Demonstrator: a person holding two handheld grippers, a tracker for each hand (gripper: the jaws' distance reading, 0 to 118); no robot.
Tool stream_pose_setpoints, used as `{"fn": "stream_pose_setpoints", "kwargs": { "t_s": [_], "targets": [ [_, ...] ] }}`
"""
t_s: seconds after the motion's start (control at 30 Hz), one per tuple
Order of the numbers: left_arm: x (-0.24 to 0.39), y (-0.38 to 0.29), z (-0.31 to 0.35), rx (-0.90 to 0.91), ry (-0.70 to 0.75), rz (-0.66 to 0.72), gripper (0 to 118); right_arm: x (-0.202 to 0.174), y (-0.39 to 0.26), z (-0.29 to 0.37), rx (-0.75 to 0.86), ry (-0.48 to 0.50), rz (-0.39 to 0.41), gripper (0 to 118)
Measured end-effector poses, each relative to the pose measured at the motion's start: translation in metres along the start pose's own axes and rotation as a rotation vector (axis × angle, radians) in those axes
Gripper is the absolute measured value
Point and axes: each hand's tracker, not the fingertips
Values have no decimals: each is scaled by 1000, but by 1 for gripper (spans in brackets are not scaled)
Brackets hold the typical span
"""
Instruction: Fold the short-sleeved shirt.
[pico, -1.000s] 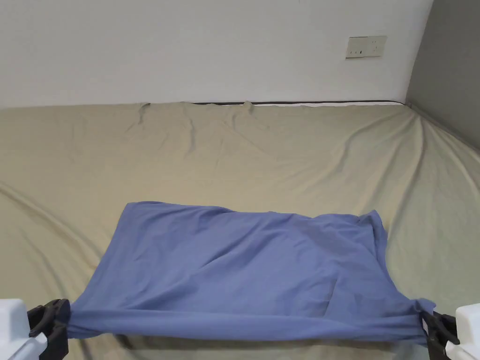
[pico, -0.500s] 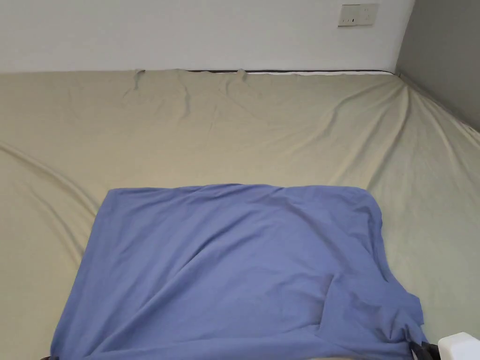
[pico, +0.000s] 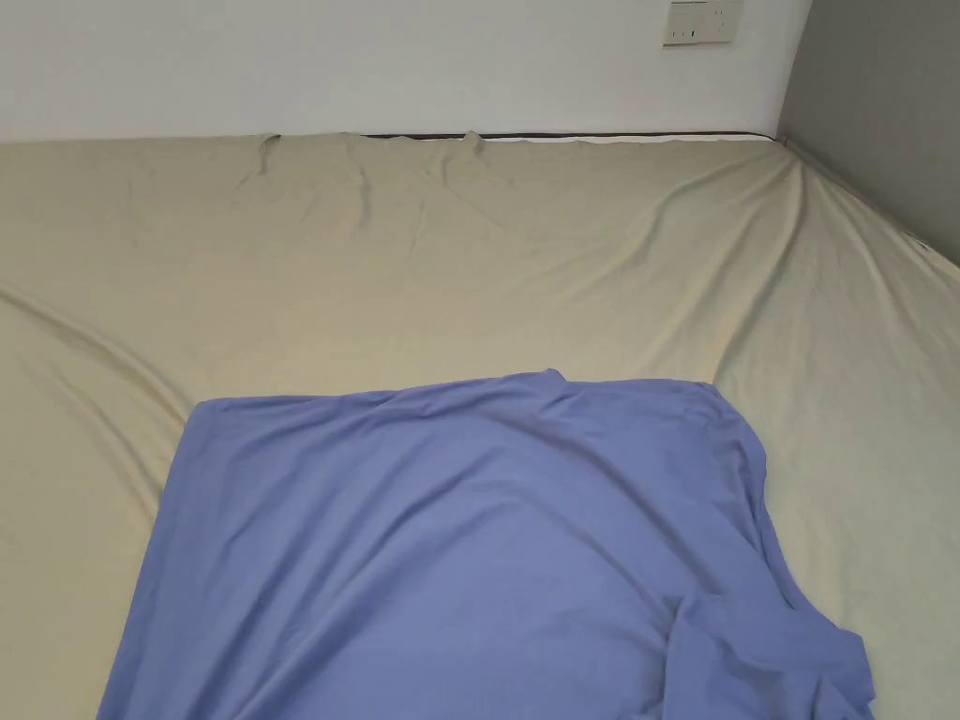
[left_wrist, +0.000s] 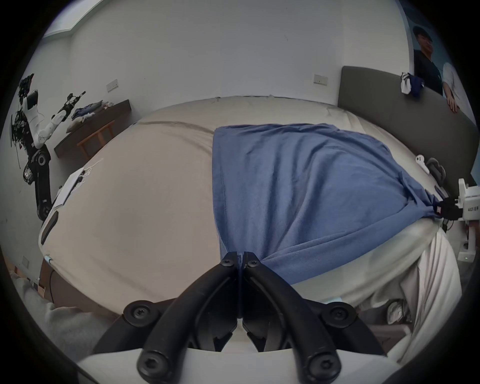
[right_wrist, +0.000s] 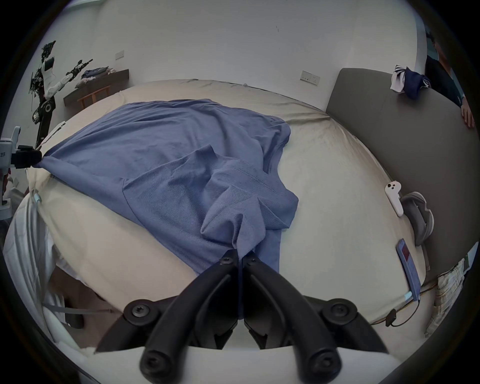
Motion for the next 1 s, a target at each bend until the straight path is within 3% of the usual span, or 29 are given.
{"fn": "stream_pose_setpoints", "kwargs": {
  "t_s": [0.17,0.2,0.23,0.27,0.3,0.33,0.37,0.4,0.43,0.53,0.63,0.67,0.7,0.73,0.77,0.8,0.83,0.87,0.9,0.93,0.97,1.0],
  "targets": [
    [1,-15,-4,-35,-45,83,0,3,-7,-2,-6,9,-64,2],
    [-2,-11,-2,-19,-46,101,6,3,-6,2,31,3,-73,3],
    [-4,-6,3,-9,-52,116,25,1,-4,7,57,-8,-71,12],
    [-7,0,9,-6,-54,118,61,0,-1,16,103,-11,-71,39],
    [-8,5,15,-1,-37,116,109,-1,2,26,137,-24,-76,94],
    [-10,7,24,8,-23,123,117,-2,6,36,169,-36,-97,118],
    [-11,12,41,114,-17,147,111,-5,11,48,219,-28,-130,115],
    [-10,18,55,201,-7,187,112,-20,20,73,440,-104,-35,115],
    [-9,25,71,257,-1,228,112,-31,13,76,301,-22,-251,117],
    [-3,49,112,375,42,242,114,-24,47,111,503,-145,-193,118],
    [11,77,135,472,76,220,109,-29,60,129,604,-164,-240,118],
    [14,85,140,488,89,216,97,-32,66,135,628,-163,-244,115],
    [19,86,141,515,101,201,64,-36,68,138,629,-166,-261,98],
    [25,91,142,533,126,162,48,-40,69,144,669,-184,-276,87],
    [29,92,142,547,148,144,48,-41,72,148,717,-218,-255,87],
    [32,94,139,551,187,139,0,-44,76,152,755,-247,-212,40],
    [29,90,148,591,197,167,0,-45,74,147,677,-256,-293,0],
    [33,90,143,569,106,182,0,-45,74,150,744,-335,-307,0],
    [32,90,143,567,82,190,0,-43,80,157,837,-305,-171,0],
    [35,88,143,579,114,182,0,-42,72,143,655,-178,-379,0],
    [39,89,143,568,142,159,0,-42,77,152,804,-290,-248,0],
    [43,91,144,550,146,143,0,-43,76,150,769,-263,-251,0]
  ]
}}
